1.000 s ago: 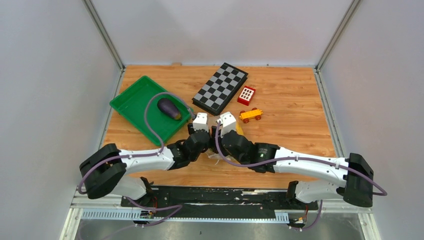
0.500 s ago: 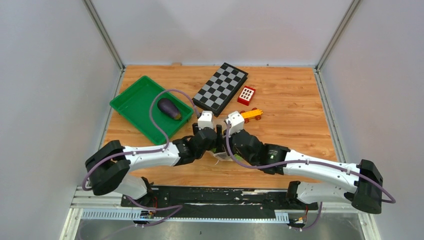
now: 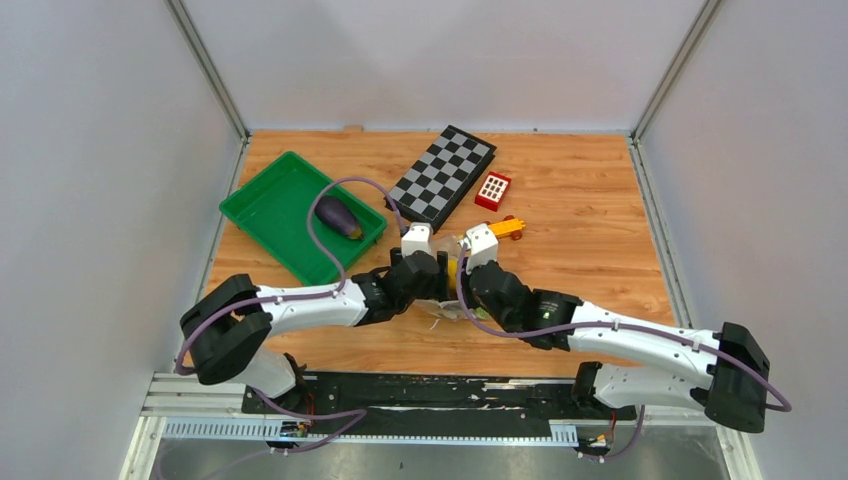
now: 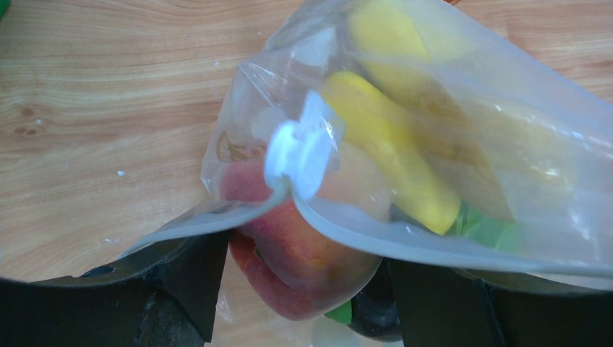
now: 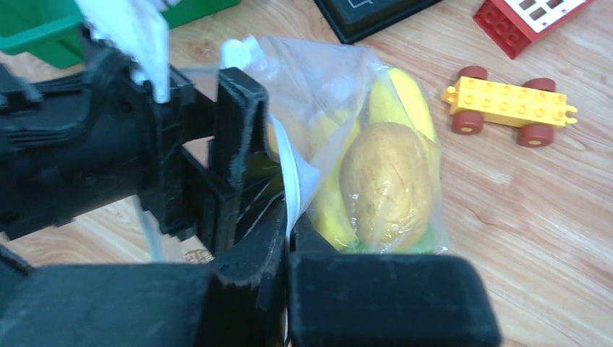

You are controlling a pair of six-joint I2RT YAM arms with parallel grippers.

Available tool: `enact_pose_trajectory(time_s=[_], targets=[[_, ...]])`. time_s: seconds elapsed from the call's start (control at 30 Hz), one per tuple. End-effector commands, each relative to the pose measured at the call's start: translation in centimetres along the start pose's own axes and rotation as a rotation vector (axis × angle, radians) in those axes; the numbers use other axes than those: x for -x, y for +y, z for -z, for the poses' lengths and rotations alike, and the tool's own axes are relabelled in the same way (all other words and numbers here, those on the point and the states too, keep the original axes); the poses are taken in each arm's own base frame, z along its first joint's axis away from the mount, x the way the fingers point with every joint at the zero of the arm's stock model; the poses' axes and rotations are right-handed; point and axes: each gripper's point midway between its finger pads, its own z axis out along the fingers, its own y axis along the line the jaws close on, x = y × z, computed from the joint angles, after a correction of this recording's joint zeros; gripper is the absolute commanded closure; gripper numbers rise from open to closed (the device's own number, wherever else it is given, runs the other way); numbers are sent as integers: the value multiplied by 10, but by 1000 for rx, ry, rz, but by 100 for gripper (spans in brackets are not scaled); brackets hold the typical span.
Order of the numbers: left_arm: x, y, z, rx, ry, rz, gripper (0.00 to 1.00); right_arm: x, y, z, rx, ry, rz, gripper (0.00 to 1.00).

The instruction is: Open the zip-top bag and remove the fake food

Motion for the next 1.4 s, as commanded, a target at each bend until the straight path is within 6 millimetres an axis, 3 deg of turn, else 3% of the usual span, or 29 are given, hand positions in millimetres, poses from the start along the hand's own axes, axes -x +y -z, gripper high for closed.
enact_pose_trajectory(time_s=[0.0, 0.2, 0.4, 0.6, 0.67, 0.9, 1.07, 1.17, 1.37], targets=[[29, -19, 19, -99, -52, 50, 69, -6, -22, -8, -129, 8, 49, 100], [50, -28, 50, -191, -82, 82, 70, -21, -27, -17, -173, 37, 72, 100], [55, -34, 76, -263, -40, 82, 69, -30, -34, -22, -222, 63, 100, 100], [52, -49, 91, -395, 42, 119, 69, -28, -29, -25, -206, 53, 88, 100], [57, -45, 97, -413, 46, 139, 69, -28, -33, -25, -222, 54, 90, 100], [102, 27, 117, -218, -75, 146, 69, -32, -47, -21, -274, 55, 81, 100], [130, 101, 128, 24, -196, 162, 72, -31, -48, -20, -272, 52, 80, 100], [128, 142, 121, 160, -215, 185, 72, -32, -48, -20, -271, 53, 80, 100], [113, 205, 92, 319, -243, 287, 73, -31, -46, -18, -252, 46, 67, 100]])
